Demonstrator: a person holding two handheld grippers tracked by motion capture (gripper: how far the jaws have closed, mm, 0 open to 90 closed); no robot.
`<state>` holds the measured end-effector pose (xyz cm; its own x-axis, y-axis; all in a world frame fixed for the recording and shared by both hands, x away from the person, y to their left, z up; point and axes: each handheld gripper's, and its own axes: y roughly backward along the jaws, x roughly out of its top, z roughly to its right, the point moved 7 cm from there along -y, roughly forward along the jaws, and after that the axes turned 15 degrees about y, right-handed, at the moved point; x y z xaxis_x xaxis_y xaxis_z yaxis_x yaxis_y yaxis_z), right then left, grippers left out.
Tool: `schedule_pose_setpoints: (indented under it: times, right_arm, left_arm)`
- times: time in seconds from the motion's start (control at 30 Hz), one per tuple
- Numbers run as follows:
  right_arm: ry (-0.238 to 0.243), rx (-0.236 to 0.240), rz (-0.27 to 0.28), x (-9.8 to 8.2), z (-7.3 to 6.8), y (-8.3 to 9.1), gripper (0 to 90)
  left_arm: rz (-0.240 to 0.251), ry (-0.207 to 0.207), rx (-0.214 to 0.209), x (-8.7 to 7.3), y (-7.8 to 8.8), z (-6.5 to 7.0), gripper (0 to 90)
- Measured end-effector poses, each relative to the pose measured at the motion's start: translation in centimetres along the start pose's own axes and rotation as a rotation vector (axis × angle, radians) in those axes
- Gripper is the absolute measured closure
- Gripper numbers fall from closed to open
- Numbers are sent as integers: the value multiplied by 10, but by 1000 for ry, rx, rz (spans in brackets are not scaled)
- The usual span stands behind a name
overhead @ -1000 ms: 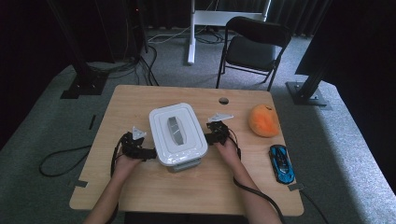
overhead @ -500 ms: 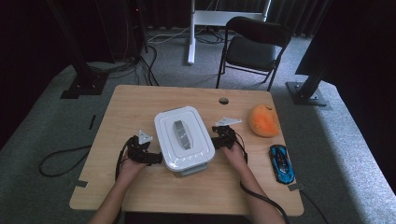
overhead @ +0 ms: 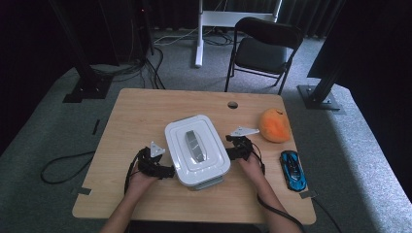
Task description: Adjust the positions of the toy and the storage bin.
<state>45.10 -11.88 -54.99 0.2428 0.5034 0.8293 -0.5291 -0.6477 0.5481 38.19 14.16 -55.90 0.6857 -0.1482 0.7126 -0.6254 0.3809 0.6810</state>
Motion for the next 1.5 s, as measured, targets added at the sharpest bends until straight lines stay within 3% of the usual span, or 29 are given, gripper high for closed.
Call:
schedule_pose_setpoints:
  times: [0.27, 0.4, 0.5, 0.7, 0.8, 0.93, 1.13, 1.5]
  right_arm:
    - [-27, 34, 22, -10, -4, 9, 252]
    - [-26, 28, 20, -15, -3, 12, 246]
    - [-25, 20, 12, -18, -2, 13, 185]
    - [-74, -14, -20, -30, 9, 9, 149]
    - [-86, -40, -17, -30, 14, 7, 149]
    - [-102, -51, -16, -24, 20, 2, 149]
    - [-85, -12, -16, -10, 15, -8, 153]
    - [-69, -4, -5, -5, 12, -11, 202]
  left_arm:
    - [-7, -7, -27, -8, 4, 9, 6]
    - [-11, -14, -44, -10, 5, 13, 5]
    - [-5, 7, -72, -11, 5, 11, 5]
    - [10, 54, -13, -9, 2, -7, 5]
    - [11, 58, -2, -7, 1, -11, 5]
    - [3, 56, -13, -6, -2, -8, 5]
    - [10, 45, -29, -3, -3, -2, 5]
    - [11, 17, -1, -1, 2, 0, 5]
